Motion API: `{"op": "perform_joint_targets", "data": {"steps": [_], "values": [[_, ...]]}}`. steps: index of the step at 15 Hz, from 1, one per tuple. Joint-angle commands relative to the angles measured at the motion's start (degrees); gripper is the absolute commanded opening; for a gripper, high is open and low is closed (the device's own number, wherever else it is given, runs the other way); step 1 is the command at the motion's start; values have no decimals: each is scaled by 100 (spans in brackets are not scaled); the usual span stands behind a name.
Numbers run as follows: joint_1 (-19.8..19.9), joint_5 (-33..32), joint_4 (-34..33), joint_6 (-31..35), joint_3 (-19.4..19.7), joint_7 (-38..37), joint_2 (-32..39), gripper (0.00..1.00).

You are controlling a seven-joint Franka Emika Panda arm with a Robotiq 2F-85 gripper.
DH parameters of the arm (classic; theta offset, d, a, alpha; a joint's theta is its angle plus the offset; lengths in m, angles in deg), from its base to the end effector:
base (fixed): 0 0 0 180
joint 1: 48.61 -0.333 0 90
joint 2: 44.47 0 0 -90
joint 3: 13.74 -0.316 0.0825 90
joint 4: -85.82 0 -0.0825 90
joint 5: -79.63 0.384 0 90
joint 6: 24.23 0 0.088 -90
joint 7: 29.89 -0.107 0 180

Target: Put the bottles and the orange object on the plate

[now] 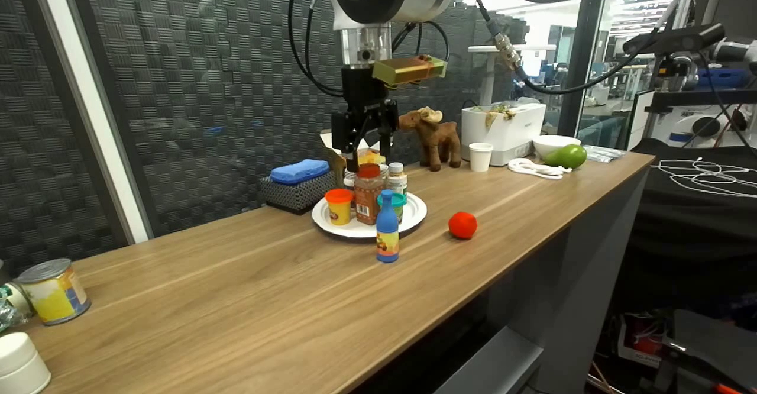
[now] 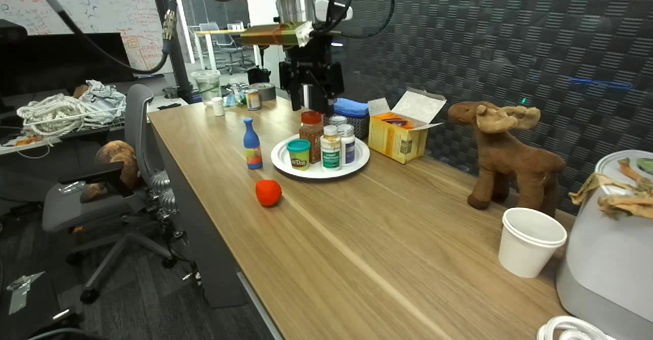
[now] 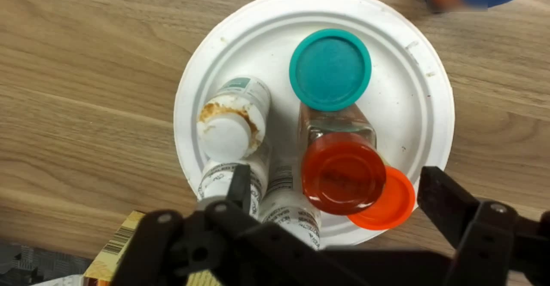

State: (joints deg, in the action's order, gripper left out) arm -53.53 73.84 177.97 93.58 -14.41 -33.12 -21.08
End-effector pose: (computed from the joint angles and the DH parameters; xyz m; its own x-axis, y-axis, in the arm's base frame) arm 0.6729 0.0595 0.3960 0.9953 0.0871 0.0425 0.0833 -0.9930 0.0841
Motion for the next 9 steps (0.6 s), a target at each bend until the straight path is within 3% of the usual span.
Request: {"op": "perform_joint_targets", "data": {"steps": [1,5,9], "values": [[-6,-81,154,8,-4,-32,-350,100],[-41,-59,394,-101,-4,-302,-824,100],[-65,-195,1196,29,9,-732,-1572,100]]}}
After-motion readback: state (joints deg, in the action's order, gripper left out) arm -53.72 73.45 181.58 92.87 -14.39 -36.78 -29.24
